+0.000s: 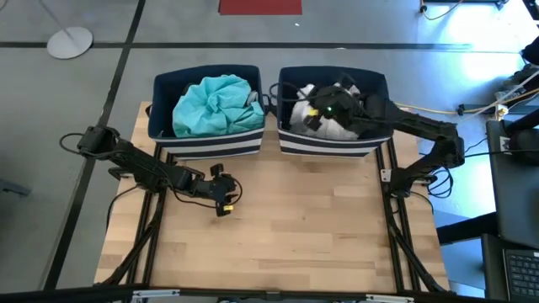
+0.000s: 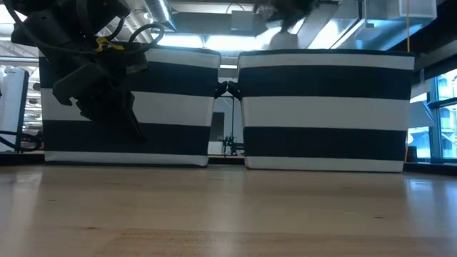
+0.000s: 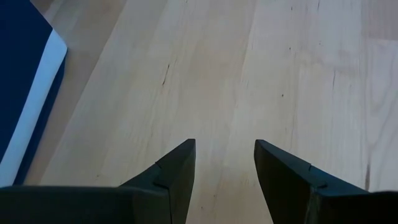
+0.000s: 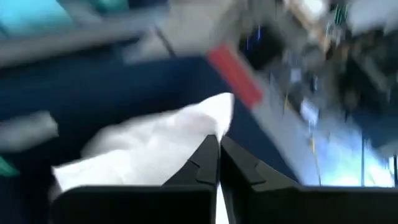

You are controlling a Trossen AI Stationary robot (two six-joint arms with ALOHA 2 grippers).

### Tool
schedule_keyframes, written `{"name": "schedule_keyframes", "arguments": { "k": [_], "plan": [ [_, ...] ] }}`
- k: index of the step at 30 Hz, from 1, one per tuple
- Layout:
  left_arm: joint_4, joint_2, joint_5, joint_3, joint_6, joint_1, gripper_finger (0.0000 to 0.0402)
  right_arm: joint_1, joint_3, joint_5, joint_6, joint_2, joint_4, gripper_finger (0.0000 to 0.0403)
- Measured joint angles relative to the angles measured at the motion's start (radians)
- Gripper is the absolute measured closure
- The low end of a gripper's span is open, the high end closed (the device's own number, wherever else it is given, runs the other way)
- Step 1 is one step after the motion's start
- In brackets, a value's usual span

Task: Sort clothes
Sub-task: Put the white dress into the right blue bin

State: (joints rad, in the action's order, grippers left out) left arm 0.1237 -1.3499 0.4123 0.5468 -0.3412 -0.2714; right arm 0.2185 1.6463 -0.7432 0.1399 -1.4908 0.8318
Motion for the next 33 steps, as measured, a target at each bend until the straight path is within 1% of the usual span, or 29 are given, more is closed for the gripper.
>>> {"name": "schedule_keyframes", "arguments": {
  "k": [2,4,8,15,18,22,26,29,31,33],
  "plan": [
    [-0.001,0.0,0.0,0.0,0.0,0.0,0.0247,0.051,-0.001,0.033,-0.082,0.001,0.115,0.0393],
    [-0.002,0.0,0.0,0.0,0.0,0.0,0.0247,0.11,-0.03,0.102,-0.15,-0.003,0.192,0.0396],
    [-0.004,0.0,0.0,0.0,0.0,0.0,0.0247,0.228,-0.141,0.215,-0.222,-0.009,0.189,0.0393],
    [-0.005,0.0,0.0,0.0,0.006,0.0,0.0247,0.385,-0.37,0.384,-0.279,-0.009,0.029,0.0387],
    [-0.009,0.0,0.0,0.0,0.007,0.0,0.0247,0.422,-0.46,0.443,-0.349,-0.009,-0.058,0.0386],
    [-0.009,0.0,0.0,0.0,0.007,0.0,0.0247,0.453,-0.561,0.534,-0.378,-0.012,-0.179,0.0377],
    [-0.009,0.0,0.0,0.0,0.007,0.0,0.0247,0.457,-0.647,0.575,-0.377,-0.012,-0.277,0.0346],
    [-0.009,0.0,0.001,0.0,0.008,0.0,0.0247,0.457,-0.66,0.576,-0.361,-0.012,-0.27,0.0306],
    [-0.009,0.0,0.001,0.0,0.008,0.0,0.0247,0.457,-0.627,0.569,-0.329,-0.012,-0.22,0.0276],
    [-0.009,0.0,0.001,0.0,0.013,0.0,0.0247,0.457,-0.551,0.569,-0.289,-0.003,-0.126,0.0247]
  ]
}}
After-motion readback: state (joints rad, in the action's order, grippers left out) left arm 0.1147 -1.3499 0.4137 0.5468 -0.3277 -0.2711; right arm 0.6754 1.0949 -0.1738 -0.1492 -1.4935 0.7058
